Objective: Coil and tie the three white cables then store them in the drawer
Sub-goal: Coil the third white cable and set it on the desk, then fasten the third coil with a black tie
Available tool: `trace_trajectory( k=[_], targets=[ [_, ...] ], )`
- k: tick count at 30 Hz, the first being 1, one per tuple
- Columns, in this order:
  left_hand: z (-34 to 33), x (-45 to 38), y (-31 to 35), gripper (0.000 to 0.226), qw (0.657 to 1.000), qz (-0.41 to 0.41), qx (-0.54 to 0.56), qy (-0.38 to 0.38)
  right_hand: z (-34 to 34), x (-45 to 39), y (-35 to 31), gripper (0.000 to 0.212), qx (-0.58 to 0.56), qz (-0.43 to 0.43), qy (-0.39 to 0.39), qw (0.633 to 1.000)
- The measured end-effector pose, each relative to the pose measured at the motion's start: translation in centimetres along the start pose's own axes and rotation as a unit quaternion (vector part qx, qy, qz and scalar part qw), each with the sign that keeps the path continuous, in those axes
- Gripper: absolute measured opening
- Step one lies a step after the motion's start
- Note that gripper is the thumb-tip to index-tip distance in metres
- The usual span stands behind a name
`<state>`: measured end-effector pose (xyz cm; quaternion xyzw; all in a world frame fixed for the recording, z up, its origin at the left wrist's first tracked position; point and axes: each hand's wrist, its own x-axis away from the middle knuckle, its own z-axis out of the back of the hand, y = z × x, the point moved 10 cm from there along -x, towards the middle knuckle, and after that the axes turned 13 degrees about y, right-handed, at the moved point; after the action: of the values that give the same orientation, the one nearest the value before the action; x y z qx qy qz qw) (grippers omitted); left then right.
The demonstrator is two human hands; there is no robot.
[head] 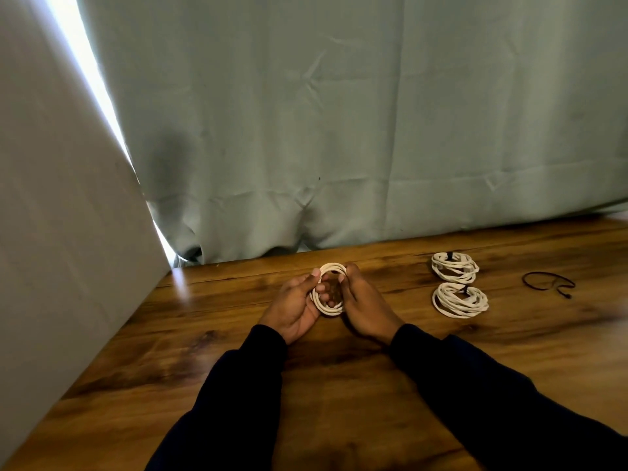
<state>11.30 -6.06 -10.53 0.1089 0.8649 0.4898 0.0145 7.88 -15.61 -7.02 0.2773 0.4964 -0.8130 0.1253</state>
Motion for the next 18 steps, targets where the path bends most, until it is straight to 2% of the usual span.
trace_trajectory(
  k=[5,13,18],
  targets=[
    [-0.6,-0.1,0.6,0.032,1.000,-0.010,-0.016,0.015,0.4,-0.3,-0.2,0.024,-0.007,0.009,-0.014,1.000],
    [-3.2,0.2,1.1,0.026,0.998,-0.042,-0.025,0.027,5.1,-1.0,-0.5,0.062,0.070,-0.013,0.015,0.997],
    [-5.5,0.5,0.0,0.026,0.999,-0.032,-0.011,0.009,11.5,0.1,-0.9,0.037,0.095,0.010,0.075,0.993]
  ],
)
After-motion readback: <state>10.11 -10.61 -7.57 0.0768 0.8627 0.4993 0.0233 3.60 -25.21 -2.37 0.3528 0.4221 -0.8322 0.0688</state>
